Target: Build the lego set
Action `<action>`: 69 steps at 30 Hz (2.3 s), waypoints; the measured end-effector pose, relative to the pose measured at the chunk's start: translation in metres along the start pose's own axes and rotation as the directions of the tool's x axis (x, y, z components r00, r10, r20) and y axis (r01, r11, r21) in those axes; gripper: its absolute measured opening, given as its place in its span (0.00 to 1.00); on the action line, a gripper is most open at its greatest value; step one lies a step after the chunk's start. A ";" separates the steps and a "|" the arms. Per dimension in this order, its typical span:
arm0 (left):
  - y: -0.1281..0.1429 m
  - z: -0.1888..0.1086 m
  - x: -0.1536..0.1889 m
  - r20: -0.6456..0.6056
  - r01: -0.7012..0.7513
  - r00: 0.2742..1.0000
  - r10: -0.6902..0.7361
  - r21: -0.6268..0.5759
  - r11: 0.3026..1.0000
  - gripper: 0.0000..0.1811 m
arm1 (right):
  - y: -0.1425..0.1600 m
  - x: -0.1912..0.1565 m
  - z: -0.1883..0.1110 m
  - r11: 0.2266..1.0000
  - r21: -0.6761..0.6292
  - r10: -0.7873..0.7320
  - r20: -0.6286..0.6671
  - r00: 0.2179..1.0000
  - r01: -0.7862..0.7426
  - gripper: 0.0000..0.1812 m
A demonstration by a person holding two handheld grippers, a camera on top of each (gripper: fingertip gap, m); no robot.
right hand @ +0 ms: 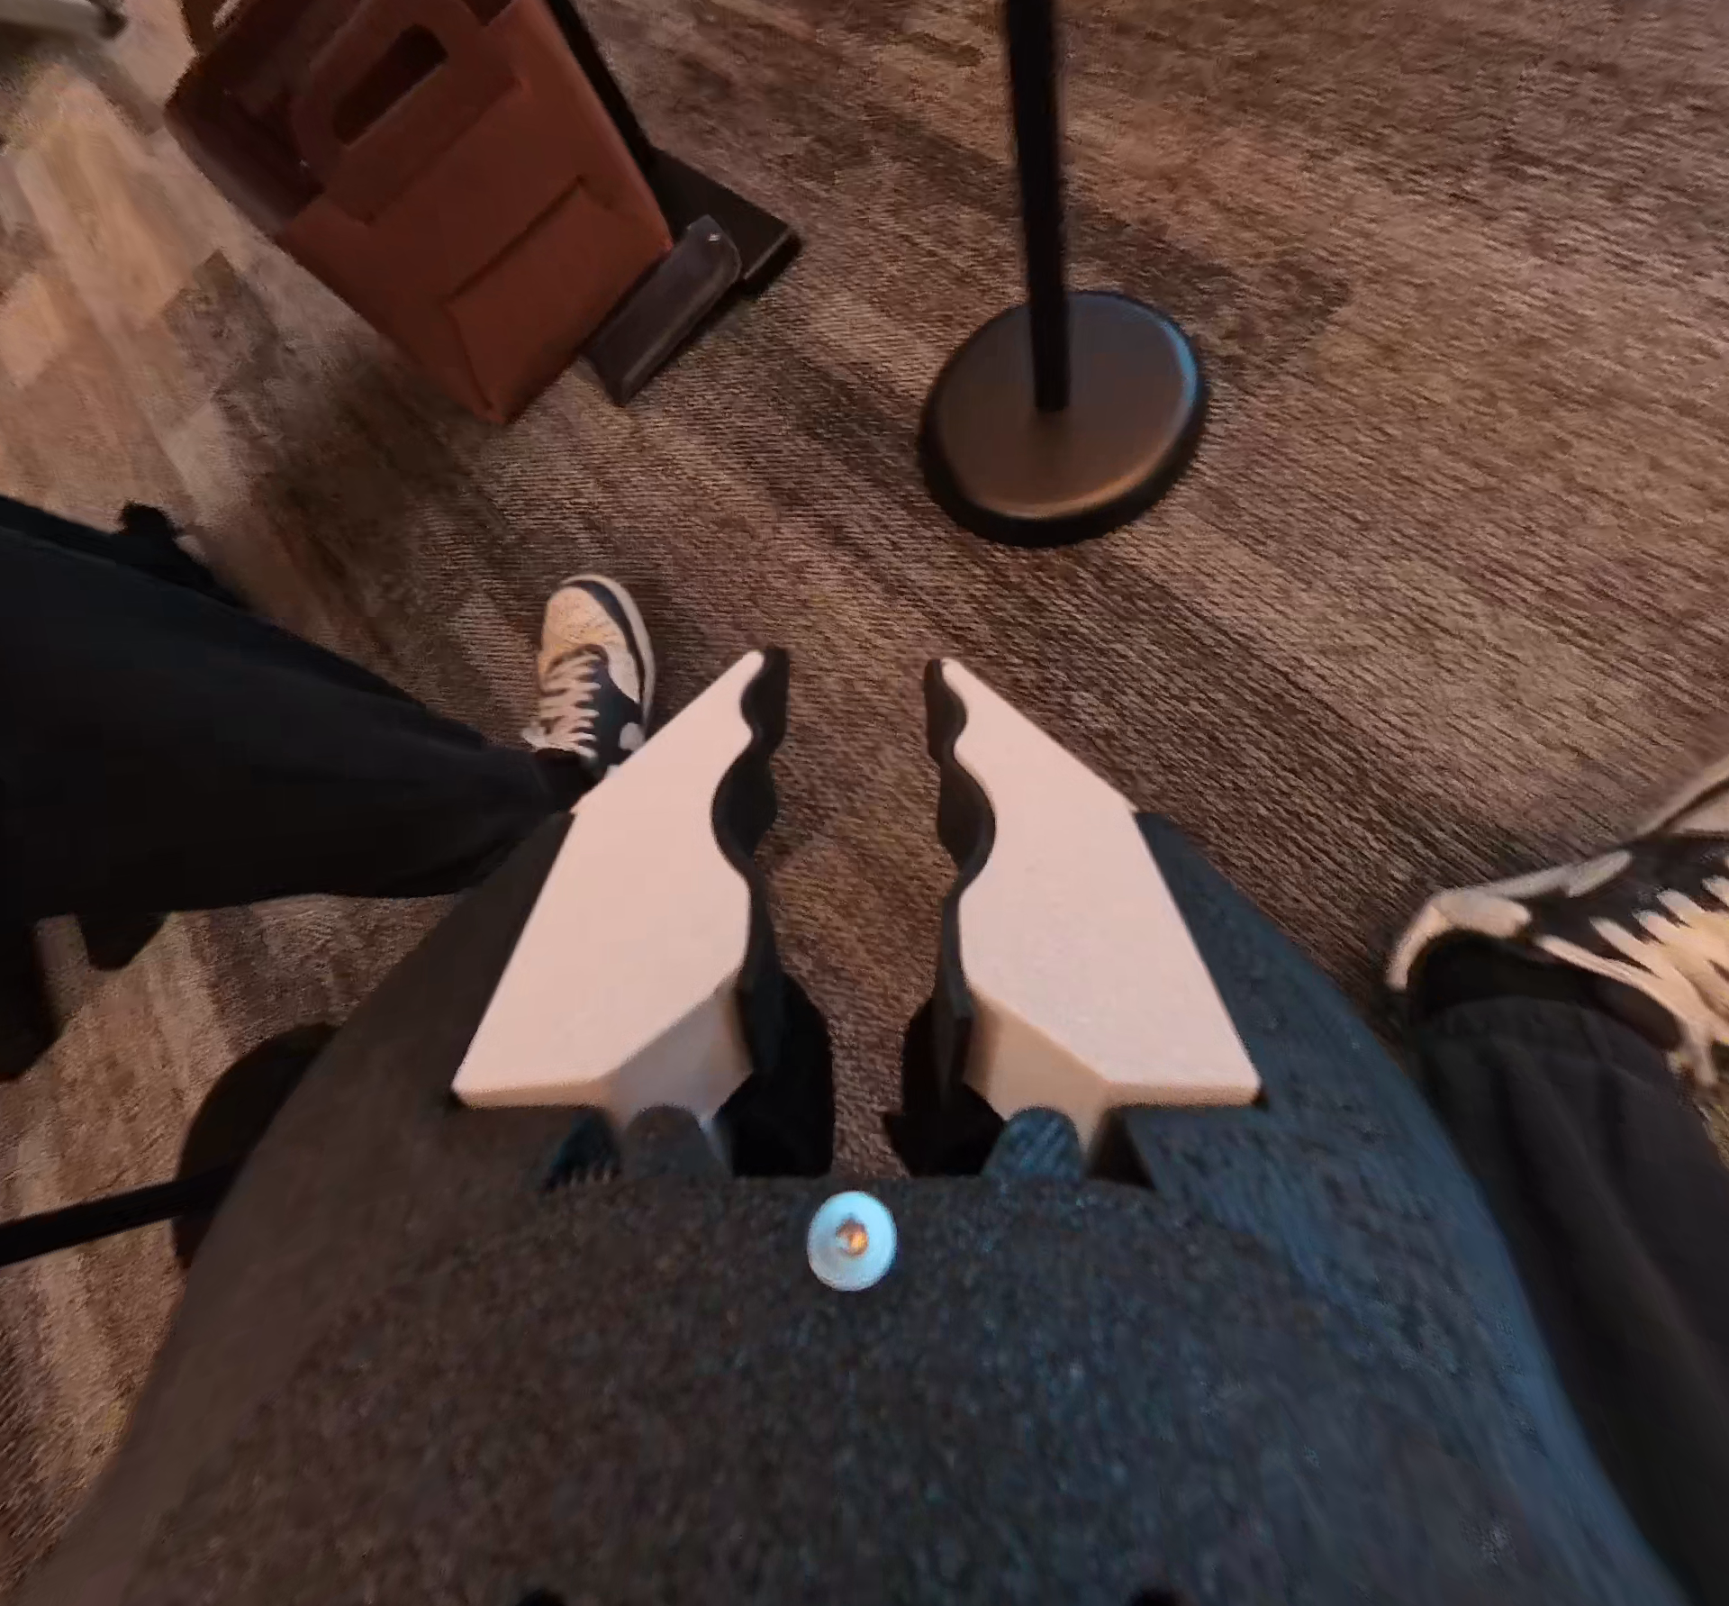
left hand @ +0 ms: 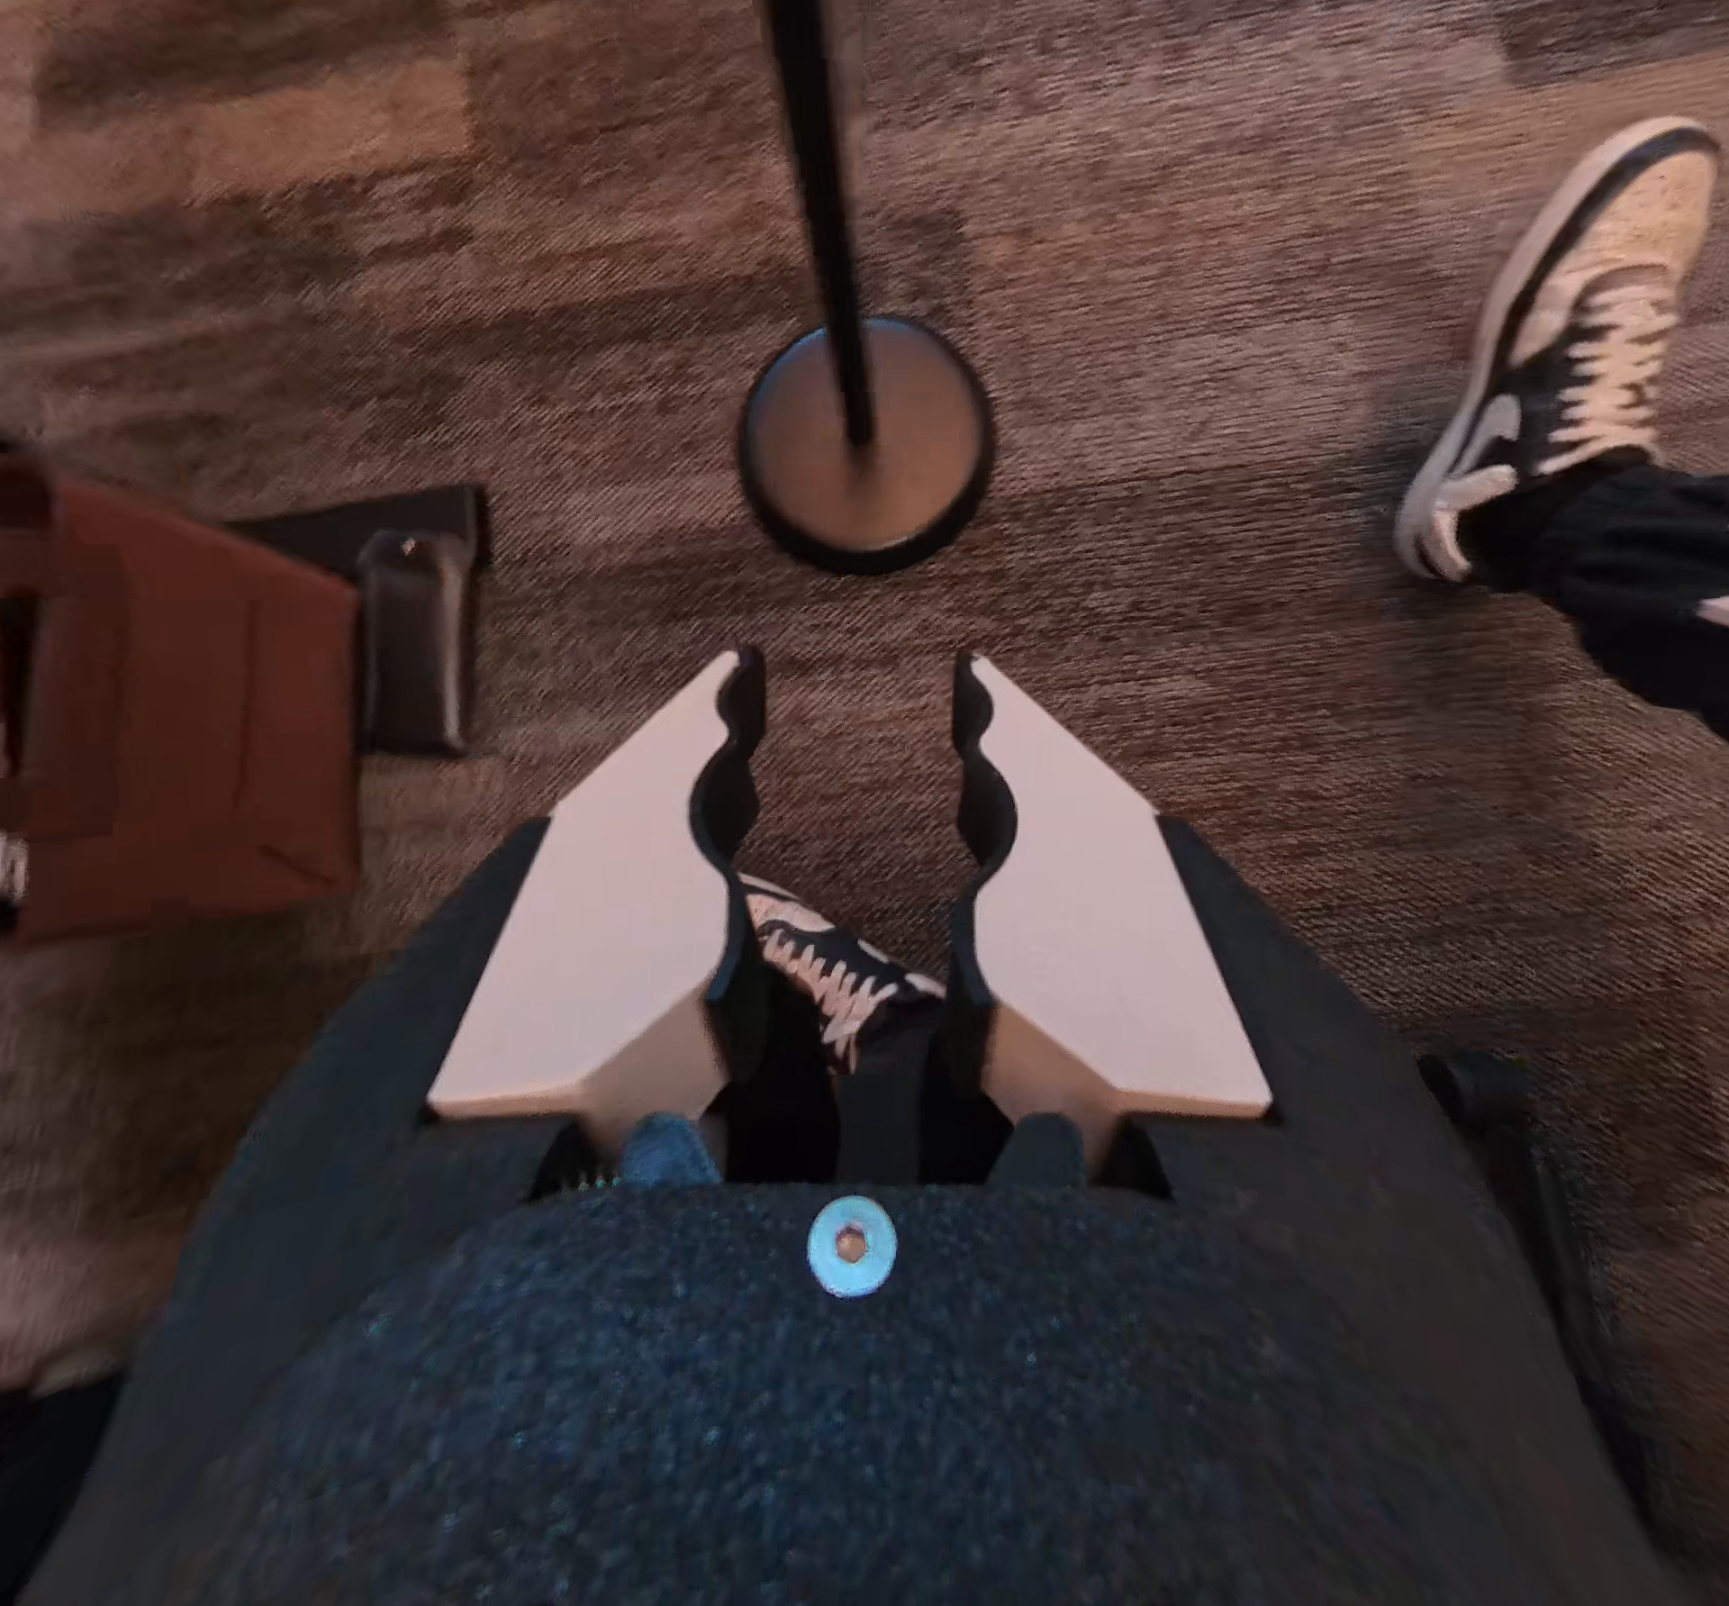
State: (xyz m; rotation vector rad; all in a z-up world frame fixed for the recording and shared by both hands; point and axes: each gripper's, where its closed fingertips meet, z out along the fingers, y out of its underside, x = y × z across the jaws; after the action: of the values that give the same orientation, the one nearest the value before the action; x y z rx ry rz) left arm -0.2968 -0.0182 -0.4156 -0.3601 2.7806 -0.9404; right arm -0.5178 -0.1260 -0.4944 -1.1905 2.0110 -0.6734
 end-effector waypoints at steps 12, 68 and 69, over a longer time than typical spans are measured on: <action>-0.105 0.077 0.203 -0.213 -0.235 0.947 0.242 0.057 0.970 0.24 | 0.124 0.176 -0.211 0.986 0.063 0.166 -0.485 0.859 -0.155 0.18; -0.138 0.136 0.295 -0.480 -0.662 0.674 0.561 -0.056 0.748 0.24 | 0.217 0.209 -0.252 0.816 -0.398 0.244 -0.420 0.874 -0.419 0.26; -0.139 0.135 0.292 -0.477 -0.650 0.684 0.552 -0.057 0.757 0.24 | 0.215 0.208 -0.250 0.819 -0.401 0.238 -0.413 0.879 -0.411 0.26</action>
State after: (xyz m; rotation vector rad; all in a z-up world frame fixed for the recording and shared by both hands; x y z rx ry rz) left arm -0.5181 -0.2856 -0.4636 0.8288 3.0428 -0.5798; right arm -0.8966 -0.1948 -0.5561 -0.9816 2.7175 -0.2115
